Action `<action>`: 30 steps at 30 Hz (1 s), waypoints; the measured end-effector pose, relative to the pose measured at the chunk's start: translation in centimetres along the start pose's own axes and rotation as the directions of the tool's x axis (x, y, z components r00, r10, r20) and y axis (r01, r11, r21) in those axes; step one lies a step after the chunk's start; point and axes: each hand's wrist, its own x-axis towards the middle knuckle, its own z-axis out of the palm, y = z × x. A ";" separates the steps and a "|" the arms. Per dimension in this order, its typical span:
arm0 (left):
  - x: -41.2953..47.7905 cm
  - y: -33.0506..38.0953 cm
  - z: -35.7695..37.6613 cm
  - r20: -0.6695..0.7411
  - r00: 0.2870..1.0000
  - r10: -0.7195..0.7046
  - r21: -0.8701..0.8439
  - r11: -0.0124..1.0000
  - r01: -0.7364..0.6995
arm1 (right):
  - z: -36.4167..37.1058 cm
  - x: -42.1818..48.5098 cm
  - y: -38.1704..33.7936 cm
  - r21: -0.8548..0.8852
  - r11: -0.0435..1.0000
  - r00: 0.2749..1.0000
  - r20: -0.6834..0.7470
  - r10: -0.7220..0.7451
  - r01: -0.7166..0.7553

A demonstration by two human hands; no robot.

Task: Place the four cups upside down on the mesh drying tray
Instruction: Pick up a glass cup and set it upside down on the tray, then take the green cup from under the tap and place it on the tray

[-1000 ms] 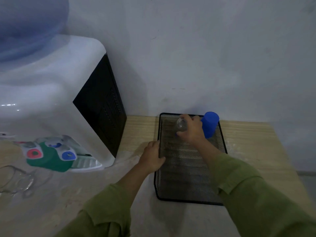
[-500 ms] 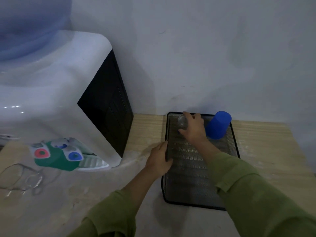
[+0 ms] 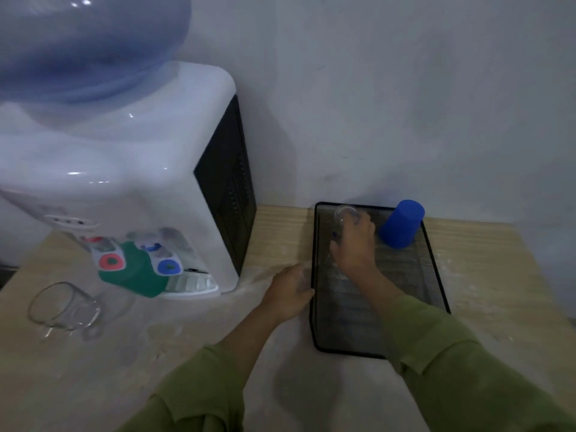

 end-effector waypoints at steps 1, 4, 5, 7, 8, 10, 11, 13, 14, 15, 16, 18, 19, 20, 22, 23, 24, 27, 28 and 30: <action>-0.5 -0.5 -0.3 -0.022 1.000 -0.013 0.006 1.000 0.013 | 0.2 -0.8 -0.6 -0.023 1.000 1.000 -0.001 -0.020 0.020; -2.3 -2.1 -1.8 -0.102 0.994 -0.028 0.010 1.000 0.029 | 0.9 -3.2 -2.4 -0.092 0.989 0.994 0.011 -0.113 0.114; -3.3 -2.9 -2.6 -0.139 0.990 -0.034 0.010 0.999 0.036 | 1.3 -4.2 -3.3 -0.093 0.984 0.989 0.013 -0.149 0.150; -5.1 -4.6 -3.9 -0.210 0.976 -0.051 -0.026 0.999 0.046 | 2.1 -5.9 -4.6 -0.077 0.974 0.977 0.038 -0.209 0.211; -5.9 -5.4 -4.6 -0.246 0.967 -0.061 -0.053 0.997 0.050 | 2.6 -6.7 -5.2 -0.055 0.971 0.972 0.065 -0.228 0.232; -7.6 -7.2 -6.0 -0.314 0.946 -0.074 -0.089 0.995 0.048 | 3.8 -8.5 -6.4 0.028 0.970 0.959 0.145 -0.245 0.243; -8.5 -8.2 -6.7 -0.343 0.936 -0.077 -0.093 0.995 0.048 | 4.5 -9.6 -7.0 0.064 0.969 0.949 0.197 -0.247 0.239; -9.9 -10.0 -7.9 -0.396 0.914 -0.093 -0.083 0.994 0.066 | 6.1 -11.5 -7.7 0.071 0.971 0.916 0.323 -0.239 0.228; -10.7 -11.0 -8.6 -0.422 0.899 -0.117 -0.084 0.992 0.089 | 6.9 -12.5 -8.2 0.051 0.973 0.893 0.388 -0.226 0.224; -11.3 -11.9 -9.2 -0.449 0.882 -0.145 -0.096 0.989 0.114 | 7.7 -13.3 -8.5 0.022 0.976 0.873 0.442 -0.204 0.217; -11.8 -12.7 -9.8 -0.475 0.863 -0.174 -0.120 0.984 0.133 | 8.3 -14.0 -8.7 -0.015 0.978 0.857 0.485 -0.176 0.210; -12.7 -14.5 -11.0 -0.509 0.828 -0.236 -0.194 0.968 0.156 | 9.4 -15.1 -9.0 -0.089 0.977 0.830 0.546 -0.117 0.196; -13.1 -15.2 -11.7 -0.524 0.810 -0.264 -0.231 0.959 0.163 | 9.9 -15.6 -9.2 -0.117 0.975 0.818 0.569 -0.090 0.188; -13.3 -15.8 -12.3 -0.540 0.791 -0.288 -0.260 0.951 0.169 | 10.1 -15.8 -9.3 -0.137 0.974 0.806 0.587 -0.068 0.182; -13.4 -16.7 -13.5 -0.579 0.752 -0.314 -0.274 0.944 0.184 | 10.4 -16.2 -9.3 -0.149 0.975 0.793 0.608 -0.042 0.165; -13.3 -17.0 -14.1 -0.600 0.733 -0.321 -0.276 0.943 0.186 | 10.6 -16.2 -9.2 -0.144 0.977 0.789 0.613 -0.037 0.158; -13.2 -17.1 -14.6 -0.622 0.713 -0.325 -0.291 0.941 0.176 | 10.5 -16.2 -9.1 -0.136 0.979 0.787 0.616 -0.038 0.154; -12.5 -17.1 -16.2 -0.643 0.697 -0.319 -0.355 0.930 0.098 | 10.6 -16.2 -8.7 -0.112 0.983 0.792 0.608 -0.047 0.144; -12.1 -17.0 -16.6 -0.638 0.707 -0.304 -0.365 0.928 0.070 | 10.7 -16.2 -8.6 -0.100 0.986 0.795 0.605 -0.047 0.135; -11.3 -16.9 -17.3 -0.629 0.727 -0.276 -0.378 0.925 0.024 | 10.8 -16.3 -8.4 -0.081 0.989 0.797 0.602 -0.049 0.122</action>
